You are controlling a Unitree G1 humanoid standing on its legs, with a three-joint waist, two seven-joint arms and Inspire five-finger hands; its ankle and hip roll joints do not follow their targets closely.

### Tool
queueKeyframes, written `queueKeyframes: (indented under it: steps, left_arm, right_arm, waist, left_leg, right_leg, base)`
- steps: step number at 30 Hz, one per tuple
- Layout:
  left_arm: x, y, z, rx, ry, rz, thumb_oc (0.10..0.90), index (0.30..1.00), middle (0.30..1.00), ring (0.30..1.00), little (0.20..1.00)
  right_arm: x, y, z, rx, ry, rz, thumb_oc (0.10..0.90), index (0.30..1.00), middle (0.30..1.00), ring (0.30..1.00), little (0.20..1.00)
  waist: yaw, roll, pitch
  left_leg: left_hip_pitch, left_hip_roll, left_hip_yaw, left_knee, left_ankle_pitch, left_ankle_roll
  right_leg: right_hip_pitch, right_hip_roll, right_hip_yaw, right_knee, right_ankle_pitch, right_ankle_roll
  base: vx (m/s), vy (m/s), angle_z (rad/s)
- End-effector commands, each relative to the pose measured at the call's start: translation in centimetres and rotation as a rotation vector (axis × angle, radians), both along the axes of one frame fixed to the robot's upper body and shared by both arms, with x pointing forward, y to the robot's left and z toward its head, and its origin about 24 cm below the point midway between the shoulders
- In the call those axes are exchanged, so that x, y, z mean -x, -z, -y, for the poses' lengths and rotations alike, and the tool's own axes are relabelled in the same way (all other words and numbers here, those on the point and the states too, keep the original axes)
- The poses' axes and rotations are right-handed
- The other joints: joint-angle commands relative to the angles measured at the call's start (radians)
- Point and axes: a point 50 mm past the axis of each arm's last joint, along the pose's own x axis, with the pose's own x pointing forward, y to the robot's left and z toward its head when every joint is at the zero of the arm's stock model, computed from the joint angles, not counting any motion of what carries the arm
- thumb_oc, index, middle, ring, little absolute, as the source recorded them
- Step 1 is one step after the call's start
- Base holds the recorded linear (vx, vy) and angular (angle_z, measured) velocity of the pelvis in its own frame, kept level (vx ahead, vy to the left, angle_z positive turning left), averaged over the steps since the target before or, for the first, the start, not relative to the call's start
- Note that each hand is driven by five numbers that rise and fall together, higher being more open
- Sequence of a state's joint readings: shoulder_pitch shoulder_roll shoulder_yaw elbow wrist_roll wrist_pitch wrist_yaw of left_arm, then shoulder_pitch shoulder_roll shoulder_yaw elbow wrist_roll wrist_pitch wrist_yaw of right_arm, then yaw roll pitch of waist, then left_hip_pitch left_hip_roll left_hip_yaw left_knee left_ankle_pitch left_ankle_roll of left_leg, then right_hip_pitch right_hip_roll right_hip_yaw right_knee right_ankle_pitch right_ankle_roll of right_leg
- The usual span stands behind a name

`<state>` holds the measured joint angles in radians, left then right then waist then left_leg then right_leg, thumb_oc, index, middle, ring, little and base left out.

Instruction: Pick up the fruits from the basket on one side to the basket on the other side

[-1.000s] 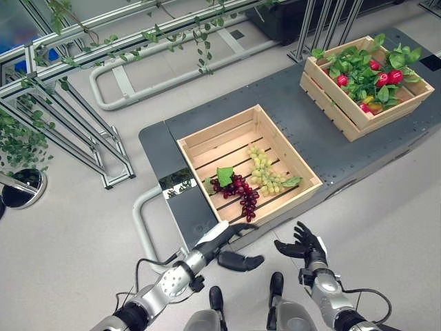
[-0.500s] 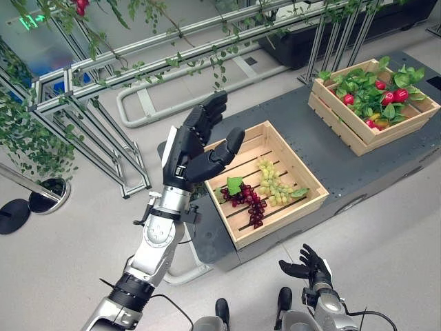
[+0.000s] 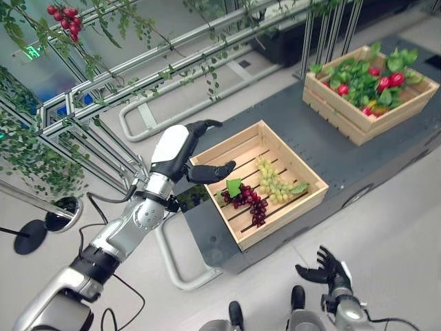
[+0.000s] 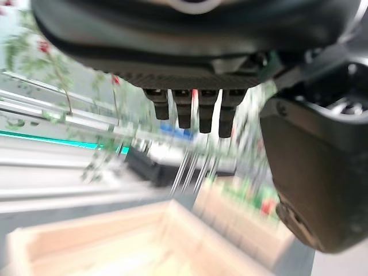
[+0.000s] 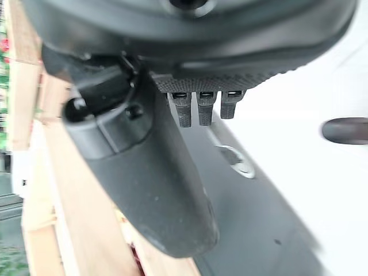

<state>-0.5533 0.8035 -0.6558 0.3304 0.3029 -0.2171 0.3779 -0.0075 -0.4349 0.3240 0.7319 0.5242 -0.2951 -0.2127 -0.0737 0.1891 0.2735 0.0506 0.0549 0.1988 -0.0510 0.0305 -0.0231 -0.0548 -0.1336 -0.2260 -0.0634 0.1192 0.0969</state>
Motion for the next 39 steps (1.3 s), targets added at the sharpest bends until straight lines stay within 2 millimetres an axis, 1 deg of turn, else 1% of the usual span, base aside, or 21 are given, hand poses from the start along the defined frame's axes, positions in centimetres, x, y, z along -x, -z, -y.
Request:
queueKeyframes:
  steps: [1,2,3,4,5,7,8,10,13,17,20,22,25,27,31,32,35,39]
  left_arm:
    - [-2.2,-6.8,-1.0,-0.206,0.002,0.284,0.8,0.9,0.9,0.9,0.9]
    - [-2.3,-6.8,-1.0,-0.213,0.005,0.285,0.8,0.9,0.9,0.9,0.9]
    - [-2.9,-6.7,-1.6,-0.31,-0.014,0.279,0.8,0.9,0.9,0.9,0.9]
    - [-3.0,-6.7,-1.6,-0.327,-0.018,0.278,0.8,0.9,0.9,0.9,0.9]
    - [-3.6,-6.8,-2.0,-0.415,-0.039,0.281,0.8,0.9,0.9,0.9,0.9]
    - [-4.0,-7.1,-2.4,-0.47,-0.064,0.292,0.8,0.9,0.9,0.9,0.9]
    - [-4.5,-7.6,-2.8,-0.554,-0.097,0.313,0.8,0.9,0.9,0.9,0.9]
    - [-4.8,-8.1,-3.2,-0.603,-0.123,0.328,0.8,0.9,0.9,0.9,0.9]
    - [-5.4,-9.7,-4.0,-0.69,-0.188,0.392,0.8,0.9,0.9,0.9,0.9]
    - [-5.7,-10.7,-5.0,-0.771,-0.266,0.446,0.8,0.9,0.9,0.9,0.9]
    - [-5.7,-11.6,-5.8,-0.787,-0.35,0.54,0.8,0.9,0.9,0.9,0.9]
    - [-5.5,-12.4,-6.4,-0.752,-0.394,0.639,0.8,0.9,0.9,0.9,0.9]
    - [-5.2,-12.6,-6.7,-0.715,-0.411,0.715,0.8,0.9,0.9,0.9,0.9]
    - [-5.0,-12.4,-6.9,-0.697,-0.416,0.743,0.8,0.9,0.9,0.9,0.9]
    - [-4.8,-12.1,-6.7,-0.671,-0.408,0.792,0.8,0.9,0.9,0.9,0.9]
    - [-4.6,-12.3,-6.5,-0.629,-0.399,0.844,0.8,0.9,0.9,0.9,0.9]
    - [-4.4,-12.8,-6.1,-0.582,-0.376,0.907,0.8,0.9,0.9,0.9,0.9]
    - [-4.2,-13.5,-5.6,-0.582,-0.351,0.947,0.8,0.9,0.9,0.9,0.9]
  right_arm:
    - [-6.4,-7.8,-1.6,-0.02,-0.094,0.458,0.8,0.9,0.9,0.9,0.9]
    - [-6.5,-8.0,-1.6,-0.018,-0.096,0.465,0.8,0.9,0.9,0.9,0.9]
    - [-7.4,-9.5,-2.0,-0.021,-0.114,0.537,0.8,0.9,0.9,0.9,0.9]
    - [-7.6,-9.8,-2.1,-0.023,-0.116,0.546,0.8,0.9,0.9,0.9,0.9]
    - [-8.5,-11.0,-2.6,-0.035,-0.124,0.591,0.8,0.9,0.9,0.9,0.9]
    - [-9.2,-11.9,-2.8,-0.051,-0.125,0.62,0.8,0.9,0.9,0.9,0.9]
    - [-9.9,-12.8,-2.9,-0.074,-0.118,0.643,0.8,0.9,0.9,0.9,0.9]
    - [-10.4,-13.3,-3.0,-0.088,-0.112,0.658,0.8,0.9,0.9,0.9,0.9]
    - [-11.2,-13.9,-3.7,-0.123,-0.101,0.671,0.8,0.9,0.9,0.9,0.9]
    - [-11.5,-14.2,-4.2,-0.141,-0.102,0.678,0.8,0.9,0.9,0.9,0.9]
    - [-11.7,-14.3,-4.5,-0.148,-0.105,0.682,0.8,0.9,0.9,0.9,0.9]
    - [-11.7,-14.2,-4.8,-0.153,-0.108,0.683,0.8,0.9,0.9,0.9,0.9]
    - [-11.6,-14.0,-4.9,-0.16,-0.109,0.68,0.8,0.9,0.9,0.9,0.9]
    - [-11.6,-13.9,-5.0,-0.165,-0.112,0.676,0.8,0.9,0.9,0.9,0.9]
    - [-11.9,-14.0,-5.6,-0.164,-0.126,0.667,0.8,0.9,0.9,0.9,0.9]
    - [-12.1,-14.1,-5.7,-0.165,-0.133,0.662,0.8,0.9,0.9,0.9,0.9]
    - [-12.2,-14.1,-5.8,-0.167,-0.131,0.655,0.8,0.9,0.9,0.9,0.9]
    - [-12.3,-14.2,-5.9,-0.167,-0.131,0.649,0.8,0.9,0.9,0.9,0.9]
  waist:
    - [-0.035,-0.073,0.128]
    - [-0.034,-0.073,0.13]
    - [-0.04,-0.086,0.158]
    - [-0.04,-0.088,0.162]
    - [-0.045,-0.102,0.184]
    - [-0.048,-0.111,0.202]
    - [-0.051,-0.122,0.223]
    - [-0.051,-0.132,0.239]
    - [-0.043,-0.156,0.247]
    - [-0.043,-0.168,0.247]
    - [-0.042,-0.174,0.247]
    - [-0.041,-0.179,0.247]
    - [-0.035,-0.185,0.247]
    - [-0.031,-0.188,0.247]
    - [-0.029,-0.19,0.247]
    - [-0.027,-0.191,0.247]
    - [-0.021,-0.192,0.247]
    - [-0.018,-0.192,0.247]
  left_leg:
    - [-0.114,0.001,0.009,0.206,-0.121,-0.015]
    - [-0.117,0.001,0.01,0.209,-0.122,-0.015]
    - [-0.153,0.007,0.023,0.241,-0.128,-0.014]
    - [-0.159,0.008,0.025,0.247,-0.129,-0.014]
    - [-0.189,0.012,0.033,0.276,-0.135,-0.012]
    - [-0.215,0.015,0.038,0.3,-0.138,-0.012]
    - [-0.242,0.02,0.047,0.331,-0.145,-0.009]
    - [-0.269,0.024,0.051,0.361,-0.15,-0.008]
    - [-0.355,0.034,0.055,0.426,-0.164,-0.003]
    - [-0.426,0.041,0.059,0.466,-0.172,0.004]
    - [-0.46,0.047,0.062,0.48,-0.172,0.005]
    - [-0.482,0.05,0.064,0.497,-0.181,0.008]
    - [-0.5,0.053,0.058,0.512,-0.185,0.008]
    - [-0.51,0.053,0.054,0.518,-0.187,0.008]
    - [-0.525,0.052,0.05,0.519,-0.185,0.007]
    - [-0.533,0.053,0.052,0.52,-0.184,0.007]
    - [-0.539,0.053,0.05,0.523,-0.185,0.006]
    - [-0.554,0.052,0.045,0.532,-0.189,0.006]
  right_leg:
    - [-0.058,-0.06,0.036,0.292,-0.258,-0.043]
    - [-0.062,-0.06,0.038,0.295,-0.259,-0.043]
    - [-0.103,-0.061,0.042,0.323,-0.258,-0.044]
    - [-0.11,-0.06,0.044,0.328,-0.258,-0.044]
    - [-0.142,-0.059,0.048,0.351,-0.258,-0.045]
    - [-0.166,-0.059,0.052,0.366,-0.257,-0.046]
    - [-0.193,-0.059,0.052,0.389,-0.258,-0.048]
    - [-0.217,-0.061,0.053,0.411,-0.258,-0.048]
    - [-0.295,-0.065,0.052,0.457,-0.255,-0.044]
    - [-0.364,-0.062,0.063,0.486,-0.25,-0.036]
    - [-0.395,-0.058,0.068,0.493,-0.246,-0.033]
    - [-0.416,-0.054,0.072,0.504,-0.249,-0.03]
    - [-0.433,-0.051,0.075,0.514,-0.247,-0.024]
    - [-0.444,-0.05,0.076,0.522,-0.248,-0.023]
    - [-0.462,-0.048,0.082,0.527,-0.245,-0.022]
    - [-0.473,-0.047,0.084,0.531,-0.245,-0.022]
    - [-0.484,-0.046,0.084,0.539,-0.245,-0.021]
    - [-0.503,-0.046,0.086,0.551,-0.246,-0.019]
  base:
    - [-0.1,0.033,-0.04]
    - [-0.16,0.021,-0.13]
    - [-0.13,0.005,-0.19]
    - [-0.2,0.006,-0.3]
    - [-0.12,0.004,-0.19]
    - [-0.15,0.009,-0.02]
    - [-0.13,0.008,0.03]
    - [-0.11,-0.016,0.0]
    - [-0.1,-0.033,0.09]
    - [-0.05,0.007,0.02]
    - [-0.03,0.019,-0.04]
    - [-0.02,0.02,-0.05]
    - [-0.01,0.008,-0.04]
    - [0.0,0.0,0.0]
    - [0.0,0.008,0.01]
    - [0.0,0.033,0.04]
    - [0.0,0.008,0.01]
    - [0.01,0.002,0.02]
